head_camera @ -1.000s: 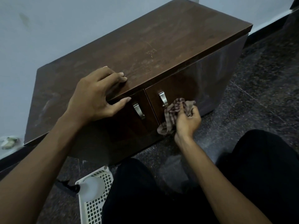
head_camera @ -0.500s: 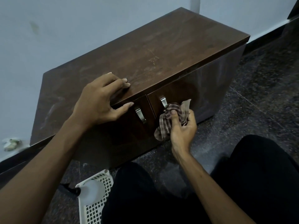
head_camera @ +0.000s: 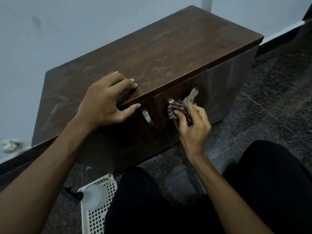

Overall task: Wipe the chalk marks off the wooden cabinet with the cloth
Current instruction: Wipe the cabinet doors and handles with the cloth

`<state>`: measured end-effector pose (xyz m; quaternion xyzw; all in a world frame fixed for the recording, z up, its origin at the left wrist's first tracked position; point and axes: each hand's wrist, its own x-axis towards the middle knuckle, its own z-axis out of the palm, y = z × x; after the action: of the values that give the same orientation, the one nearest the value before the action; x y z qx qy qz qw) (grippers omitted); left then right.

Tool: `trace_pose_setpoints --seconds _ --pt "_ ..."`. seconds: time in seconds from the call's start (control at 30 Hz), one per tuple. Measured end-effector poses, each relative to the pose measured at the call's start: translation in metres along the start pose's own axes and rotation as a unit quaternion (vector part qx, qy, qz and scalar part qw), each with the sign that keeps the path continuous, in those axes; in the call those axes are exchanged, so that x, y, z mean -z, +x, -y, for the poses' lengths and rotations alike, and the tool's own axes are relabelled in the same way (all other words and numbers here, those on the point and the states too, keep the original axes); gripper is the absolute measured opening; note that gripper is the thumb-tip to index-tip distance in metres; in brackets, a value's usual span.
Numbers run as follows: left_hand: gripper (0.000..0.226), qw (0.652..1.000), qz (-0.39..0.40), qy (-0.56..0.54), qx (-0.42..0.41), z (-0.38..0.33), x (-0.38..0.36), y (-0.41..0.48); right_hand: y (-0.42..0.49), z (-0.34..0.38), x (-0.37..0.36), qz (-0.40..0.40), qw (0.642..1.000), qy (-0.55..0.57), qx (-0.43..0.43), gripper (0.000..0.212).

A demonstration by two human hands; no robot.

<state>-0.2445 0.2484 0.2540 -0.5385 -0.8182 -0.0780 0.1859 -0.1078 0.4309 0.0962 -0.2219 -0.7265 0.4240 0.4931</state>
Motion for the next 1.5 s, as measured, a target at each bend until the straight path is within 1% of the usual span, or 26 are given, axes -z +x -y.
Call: trace_pose_setpoints --seconds 0.1,0.2,0.27,0.37,0.5,0.57,0.67,0.77,0.83,0.9,1.0,1.1,1.17,1.27,1.37,1.43,1.5 --pt "0.048 1.000 -0.006 0.002 0.001 0.000 0.000 0.000 -0.013 -0.011 0.004 0.022 0.999 0.006 -0.044 0.032" --pt "0.048 1.000 -0.004 0.001 0.000 0.000 0.000 -0.001 -0.009 0.003 0.000 -0.009 0.997 0.027 -0.068 0.032" --pt "0.048 1.000 -0.002 -0.002 0.000 -0.001 0.000 -0.002 0.004 0.017 -0.003 -0.027 0.998 0.037 -0.048 0.031" --pt "0.048 1.000 0.003 -0.002 -0.001 -0.001 -0.001 -0.001 0.026 0.029 -0.004 -0.016 0.998 0.053 -0.013 0.029" --pt "0.049 1.000 0.005 -0.004 0.002 0.000 0.000 -0.001 0.017 0.019 -0.007 -0.014 0.999 0.038 0.010 0.033" --pt "0.049 1.000 0.005 -0.005 0.005 0.000 0.001 -0.002 0.010 0.009 -0.007 -0.015 0.999 0.036 0.006 0.034" --pt "0.050 1.000 0.008 0.000 0.005 -0.001 0.002 -0.002 -0.002 -0.008 -0.002 0.027 0.999 0.017 -0.016 0.036" --pt "0.052 1.000 0.015 0.007 0.006 0.000 0.003 -0.002 -0.021 -0.019 -0.001 0.056 0.996 -0.015 -0.062 0.030" --pt "0.052 1.000 0.018 0.006 0.007 -0.001 0.003 -0.002 -0.034 -0.013 -0.005 0.057 0.992 -0.012 -0.110 0.035" --pt "0.051 1.000 0.015 0.002 0.009 -0.002 0.002 -0.002 -0.047 0.001 -0.012 0.073 0.989 0.014 -0.125 0.042" --pt "0.050 1.000 0.013 -0.003 0.011 -0.002 0.003 -0.002 -0.060 0.027 -0.026 0.113 0.987 0.063 -0.098 0.042" --pt "0.050 1.000 0.016 0.001 0.009 -0.002 0.004 -0.002 -0.062 0.039 -0.037 0.097 0.986 0.093 -0.098 0.044" --pt "0.050 1.000 0.017 0.000 0.007 -0.002 0.003 -0.002 -0.060 0.038 -0.038 0.083 0.990 0.087 -0.072 0.041" --pt "0.051 1.000 0.019 -0.006 0.011 -0.002 0.003 -0.001 -0.052 0.035 -0.037 0.067 0.996 0.059 -0.008 0.032" --pt "0.052 1.000 0.018 -0.007 0.012 -0.002 0.003 -0.001 -0.039 0.045 -0.038 0.048 0.997 0.039 0.035 0.031" --pt "0.051 1.000 0.019 -0.008 0.012 -0.002 0.003 0.000 -0.031 0.053 -0.039 0.046 0.997 0.025 0.048 0.029" --pt "0.051 1.000 0.019 -0.013 0.016 -0.002 0.003 0.000 -0.028 0.058 -0.039 0.051 0.998 0.022 0.038 0.028"
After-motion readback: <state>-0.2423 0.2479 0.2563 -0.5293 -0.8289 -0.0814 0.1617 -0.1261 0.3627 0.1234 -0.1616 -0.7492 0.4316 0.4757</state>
